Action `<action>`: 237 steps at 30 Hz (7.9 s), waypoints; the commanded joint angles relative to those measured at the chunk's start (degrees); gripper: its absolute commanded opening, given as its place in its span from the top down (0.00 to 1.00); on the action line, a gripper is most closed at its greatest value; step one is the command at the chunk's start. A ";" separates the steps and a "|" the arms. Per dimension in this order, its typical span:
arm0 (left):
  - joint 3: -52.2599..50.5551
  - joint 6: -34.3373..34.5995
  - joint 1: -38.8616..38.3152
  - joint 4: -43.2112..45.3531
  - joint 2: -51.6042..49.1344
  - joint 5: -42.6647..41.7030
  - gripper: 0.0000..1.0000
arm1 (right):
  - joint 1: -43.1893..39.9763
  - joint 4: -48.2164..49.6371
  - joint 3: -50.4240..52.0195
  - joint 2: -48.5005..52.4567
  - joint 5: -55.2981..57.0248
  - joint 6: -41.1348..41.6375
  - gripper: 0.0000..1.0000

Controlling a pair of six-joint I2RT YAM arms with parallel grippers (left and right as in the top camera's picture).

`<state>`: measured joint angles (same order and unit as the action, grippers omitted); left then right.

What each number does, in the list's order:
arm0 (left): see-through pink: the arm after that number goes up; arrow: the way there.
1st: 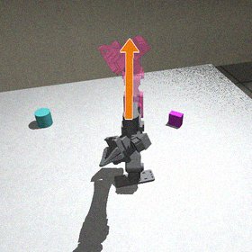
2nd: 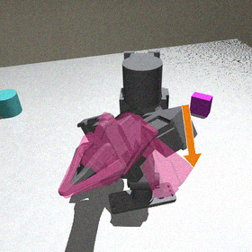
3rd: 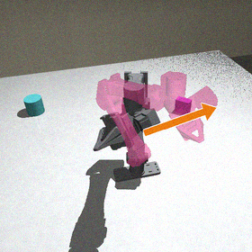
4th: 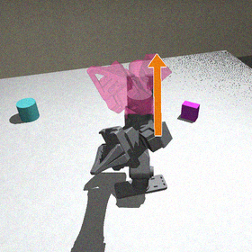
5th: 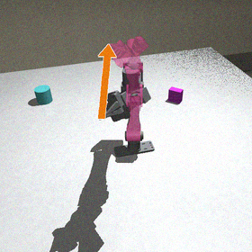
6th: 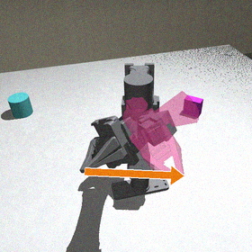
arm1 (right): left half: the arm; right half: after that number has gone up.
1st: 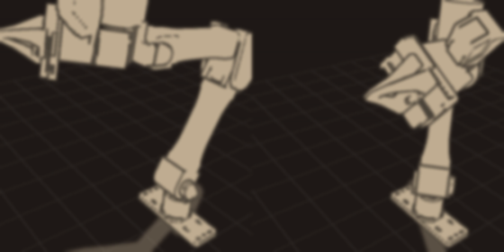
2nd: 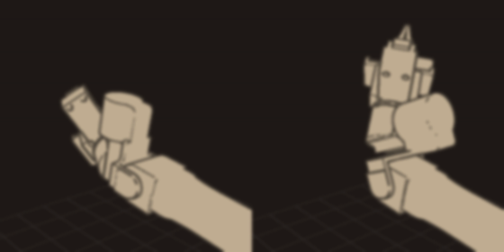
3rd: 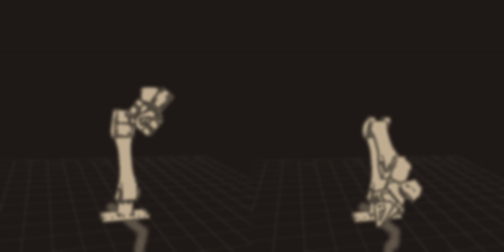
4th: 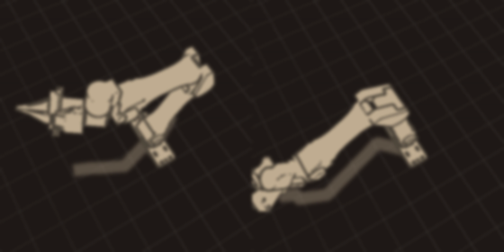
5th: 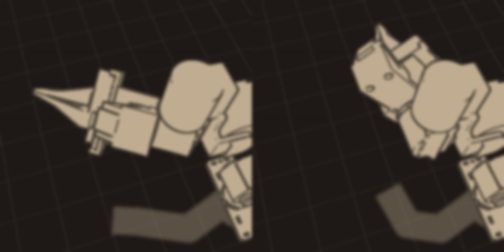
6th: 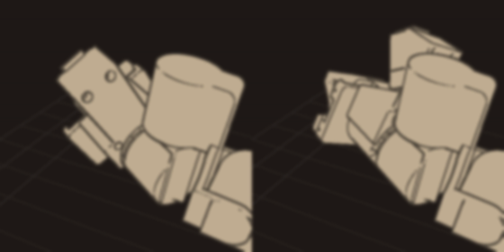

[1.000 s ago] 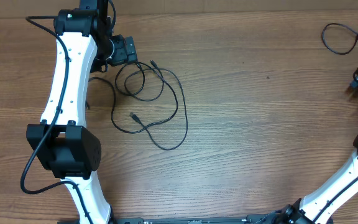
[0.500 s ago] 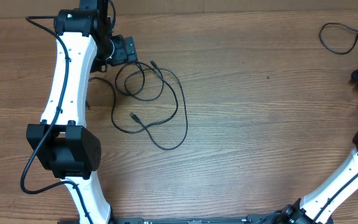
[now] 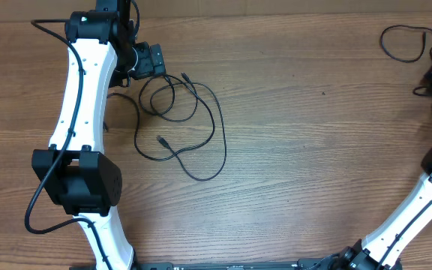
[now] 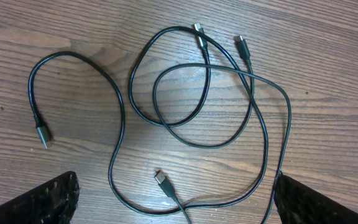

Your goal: Untangle cables

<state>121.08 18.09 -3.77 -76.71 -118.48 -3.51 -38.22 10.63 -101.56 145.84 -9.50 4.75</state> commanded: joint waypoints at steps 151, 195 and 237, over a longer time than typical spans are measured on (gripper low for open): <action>1.01 0.79 -0.37 0.09 0.74 -0.57 0.00 | 65.94 -56.30 8.04 -71.08 8.17 -15.52 0.96; 1.01 0.79 -0.37 0.09 0.74 -0.57 0.00 | 22.88 -56.19 8.09 -58.95 15.69 -12.07 0.96; 1.01 0.79 -0.37 0.09 0.74 -0.57 0.01 | -13.68 -22.23 8.11 -21.27 2.91 -7.69 0.96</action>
<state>121.10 18.09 -3.77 -76.71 -118.48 -3.70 -51.40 -13.28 -93.32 123.79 -5.19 -3.18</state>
